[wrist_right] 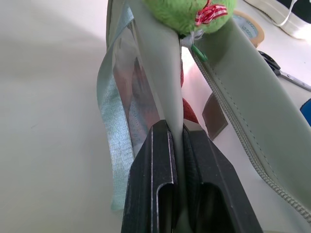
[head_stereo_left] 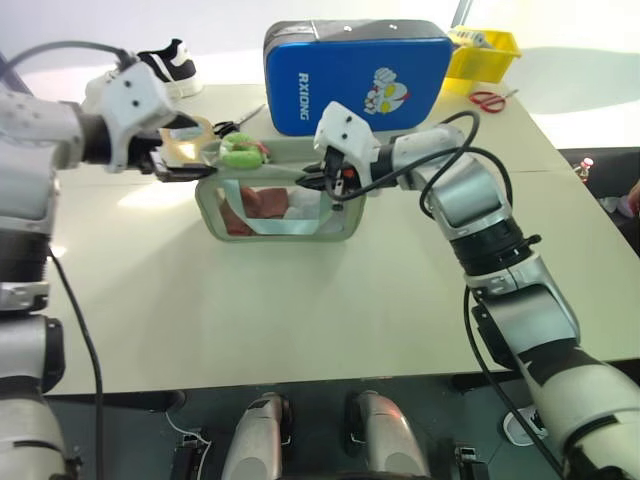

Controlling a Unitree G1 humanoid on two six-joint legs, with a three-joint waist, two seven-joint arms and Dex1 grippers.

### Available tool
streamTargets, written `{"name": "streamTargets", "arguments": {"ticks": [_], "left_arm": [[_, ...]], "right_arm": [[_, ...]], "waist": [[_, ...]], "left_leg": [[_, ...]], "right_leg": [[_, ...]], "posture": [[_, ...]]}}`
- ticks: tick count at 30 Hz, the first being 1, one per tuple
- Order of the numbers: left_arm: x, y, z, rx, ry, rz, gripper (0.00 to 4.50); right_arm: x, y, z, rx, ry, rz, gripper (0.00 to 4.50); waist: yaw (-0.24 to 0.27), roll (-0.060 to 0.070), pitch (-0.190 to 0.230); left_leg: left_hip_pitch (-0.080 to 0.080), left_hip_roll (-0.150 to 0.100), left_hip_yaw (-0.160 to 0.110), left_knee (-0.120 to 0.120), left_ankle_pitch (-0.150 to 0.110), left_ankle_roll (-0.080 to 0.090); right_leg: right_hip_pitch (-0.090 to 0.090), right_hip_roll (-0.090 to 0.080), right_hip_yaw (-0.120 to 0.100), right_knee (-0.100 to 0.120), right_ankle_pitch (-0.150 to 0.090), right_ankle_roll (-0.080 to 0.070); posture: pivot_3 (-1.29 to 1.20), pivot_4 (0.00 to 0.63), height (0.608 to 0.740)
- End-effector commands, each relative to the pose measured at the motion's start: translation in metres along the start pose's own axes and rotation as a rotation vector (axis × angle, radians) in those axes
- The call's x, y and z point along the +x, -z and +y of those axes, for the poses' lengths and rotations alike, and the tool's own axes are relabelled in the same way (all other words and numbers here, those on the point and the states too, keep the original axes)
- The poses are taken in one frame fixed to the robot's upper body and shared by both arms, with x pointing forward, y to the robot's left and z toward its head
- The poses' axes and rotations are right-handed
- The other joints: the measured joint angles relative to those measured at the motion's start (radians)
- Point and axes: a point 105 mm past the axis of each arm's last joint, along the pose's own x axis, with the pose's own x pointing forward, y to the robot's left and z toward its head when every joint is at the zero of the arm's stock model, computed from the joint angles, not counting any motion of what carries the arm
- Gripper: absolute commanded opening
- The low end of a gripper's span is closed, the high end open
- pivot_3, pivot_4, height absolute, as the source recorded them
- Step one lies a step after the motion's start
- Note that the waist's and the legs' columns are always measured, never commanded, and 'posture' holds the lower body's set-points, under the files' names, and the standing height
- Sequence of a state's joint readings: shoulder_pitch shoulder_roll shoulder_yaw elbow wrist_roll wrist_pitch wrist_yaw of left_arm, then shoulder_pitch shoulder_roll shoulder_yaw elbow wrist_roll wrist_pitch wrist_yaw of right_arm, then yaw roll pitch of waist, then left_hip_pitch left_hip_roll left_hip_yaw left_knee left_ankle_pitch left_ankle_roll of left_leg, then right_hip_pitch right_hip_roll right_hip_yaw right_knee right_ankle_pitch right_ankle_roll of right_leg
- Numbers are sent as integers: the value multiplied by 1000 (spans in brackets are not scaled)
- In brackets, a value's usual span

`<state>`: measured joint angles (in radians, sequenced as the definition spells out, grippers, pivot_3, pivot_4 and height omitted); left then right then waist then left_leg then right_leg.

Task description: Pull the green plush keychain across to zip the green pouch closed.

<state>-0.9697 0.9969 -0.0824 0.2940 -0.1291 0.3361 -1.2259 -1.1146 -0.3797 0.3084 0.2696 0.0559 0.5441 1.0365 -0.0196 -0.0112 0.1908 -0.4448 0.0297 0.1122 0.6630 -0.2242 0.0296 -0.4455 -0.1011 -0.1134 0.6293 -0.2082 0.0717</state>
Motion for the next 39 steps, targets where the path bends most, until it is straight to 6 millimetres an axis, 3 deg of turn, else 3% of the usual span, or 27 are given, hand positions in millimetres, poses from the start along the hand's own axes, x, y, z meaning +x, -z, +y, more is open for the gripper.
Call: {"name": "streamTargets", "arguments": {"ticks": [1,10,13,16,22,29,33,38,39], "left_arm": [[-21,-1,3,14,-14,1,3885],[10,23,-32,-81,52,-22,3885],[17,26,-31,-114,18,-47,3885],[20,26,-29,-121,5,-58,3024],[21,27,-24,-116,-17,-53,27],[28,31,-28,-135,-3,-50,27],[28,30,-29,-131,10,-49,0],[25,30,-29,-126,16,-43,0],[25,30,-30,-124,18,-42,0]], "right_arm": [[-6,-15,-3,-51,20,-39,0],[-6,-16,-2,-57,14,-35,0],[-6,-17,-2,-58,13,-34,0],[-7,-18,-2,-58,12,-34,0],[-9,-23,1,-57,4,-42,0],[-13,-30,6,-56,-34,-45,0],[-16,-30,-1,-53,-22,-43,1617],[-21,-40,-19,-108,32,-58,4231],[-22,-46,-23,-118,36,-75,4448]], "waist": [[1,0,0],[5,0,0],[4,0,0],[5,0,0],[6,0,0],[6,0,0],[5,0,0],[4,0,0],[4,0,0]], "left_leg": [[0,0,0,0,0,0],[0,0,0,1,0,0],[0,0,0,1,0,0],[0,0,0,1,0,0],[0,0,0,1,0,0],[0,0,0,1,0,0],[0,0,0,1,0,0],[0,0,0,1,0,0],[0,0,0,1,0,0]], "right_leg": [[0,0,0,0,0,0],[1,-1,0,0,0,-1],[0,0,0,0,0,-1],[0,0,0,0,0,-1],[0,0,0,0,0,0],[0,0,0,0,0,-1],[0,0,0,0,0,-1],[0,0,0,0,0,-1],[0,0,0,0,0,-1]], "posture": [[0,150,740],[0,150,740],[0,150,740],[0,150,740],[0,150,740],[0,150,740],[0,150,740],[0,150,740],[0,150,740]]}}
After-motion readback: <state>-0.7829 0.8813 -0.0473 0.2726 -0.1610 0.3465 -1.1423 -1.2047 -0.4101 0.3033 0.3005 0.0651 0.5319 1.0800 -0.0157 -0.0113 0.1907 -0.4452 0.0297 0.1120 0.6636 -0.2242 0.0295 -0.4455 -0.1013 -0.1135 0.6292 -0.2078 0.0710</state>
